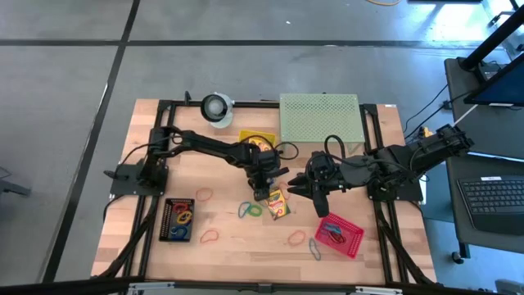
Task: Pick & Place Office Desk Supplies
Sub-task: Put the crayon box into the yellow bin
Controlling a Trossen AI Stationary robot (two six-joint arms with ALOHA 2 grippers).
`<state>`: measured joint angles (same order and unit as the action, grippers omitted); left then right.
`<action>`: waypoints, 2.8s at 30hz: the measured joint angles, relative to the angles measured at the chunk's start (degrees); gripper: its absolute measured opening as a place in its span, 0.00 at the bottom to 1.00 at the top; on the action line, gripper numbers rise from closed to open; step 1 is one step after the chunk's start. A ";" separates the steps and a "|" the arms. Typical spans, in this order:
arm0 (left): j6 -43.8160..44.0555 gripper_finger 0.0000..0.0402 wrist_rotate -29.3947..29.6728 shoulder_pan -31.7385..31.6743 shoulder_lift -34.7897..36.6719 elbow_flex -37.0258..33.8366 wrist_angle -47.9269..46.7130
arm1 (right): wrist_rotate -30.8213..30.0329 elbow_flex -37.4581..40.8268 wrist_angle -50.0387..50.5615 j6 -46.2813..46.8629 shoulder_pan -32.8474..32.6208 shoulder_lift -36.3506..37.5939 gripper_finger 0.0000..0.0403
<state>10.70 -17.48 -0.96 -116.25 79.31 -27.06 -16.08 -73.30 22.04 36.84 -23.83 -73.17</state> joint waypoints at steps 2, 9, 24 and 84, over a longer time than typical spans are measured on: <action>0.00 0.33 1.60 0.27 0.02 0.04 0.26 | 0.00 0.00 -0.04 0.00 0.00 0.00 0.28; 2.10 0.33 3.89 1.72 -0.05 0.01 1.56 | 0.00 0.00 -0.10 0.00 0.00 0.00 0.28; 4.49 0.33 9.03 3.99 -0.17 -1.56 3.76 | 0.02 0.00 -1.67 0.21 -0.01 0.00 0.28; 11.74 0.00 -1.67 6.16 2.10 -2.60 26.05 | 0.02 0.02 -2.75 0.07 -2.34 -0.02 0.28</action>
<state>22.44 -19.15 5.20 -114.15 76.71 -1.01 -16.05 -73.28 19.29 36.91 -26.17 -73.19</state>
